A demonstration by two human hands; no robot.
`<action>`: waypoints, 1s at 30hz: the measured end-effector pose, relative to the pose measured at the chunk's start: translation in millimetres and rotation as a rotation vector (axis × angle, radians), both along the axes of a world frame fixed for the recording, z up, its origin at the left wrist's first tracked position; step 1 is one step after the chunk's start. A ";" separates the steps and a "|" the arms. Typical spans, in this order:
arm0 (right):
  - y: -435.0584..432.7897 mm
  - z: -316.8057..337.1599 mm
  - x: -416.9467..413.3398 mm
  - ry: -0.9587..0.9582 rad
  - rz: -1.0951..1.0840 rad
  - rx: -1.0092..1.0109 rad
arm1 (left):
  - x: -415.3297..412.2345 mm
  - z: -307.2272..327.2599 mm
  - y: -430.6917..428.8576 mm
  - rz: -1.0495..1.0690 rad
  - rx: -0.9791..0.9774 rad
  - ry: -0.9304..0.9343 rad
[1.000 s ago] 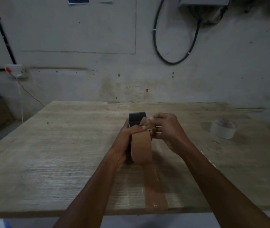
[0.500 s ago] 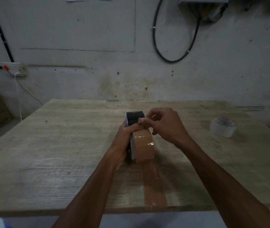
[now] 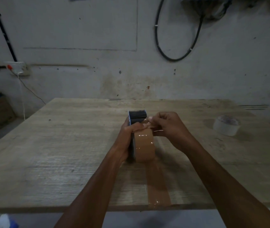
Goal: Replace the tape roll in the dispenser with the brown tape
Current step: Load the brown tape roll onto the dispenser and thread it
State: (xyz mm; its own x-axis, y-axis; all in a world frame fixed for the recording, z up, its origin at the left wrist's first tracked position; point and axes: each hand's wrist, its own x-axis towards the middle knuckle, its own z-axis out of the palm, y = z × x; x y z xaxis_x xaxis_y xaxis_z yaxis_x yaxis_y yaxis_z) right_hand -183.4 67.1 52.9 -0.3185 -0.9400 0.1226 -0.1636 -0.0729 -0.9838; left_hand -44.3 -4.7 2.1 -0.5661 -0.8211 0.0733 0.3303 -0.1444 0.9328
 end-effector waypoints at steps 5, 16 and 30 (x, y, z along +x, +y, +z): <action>2.1 -4.3 0.6 -0.080 0.001 0.028 | -1.5 -0.8 -0.7 0.035 -0.012 0.003; 1.0 -6.0 2.1 0.111 -0.057 -0.044 | 0.8 3.4 2.0 -0.010 0.013 0.035; -3.4 -8.0 10.3 0.525 -0.202 -0.296 | 1.5 4.9 4.2 -0.036 0.049 -0.002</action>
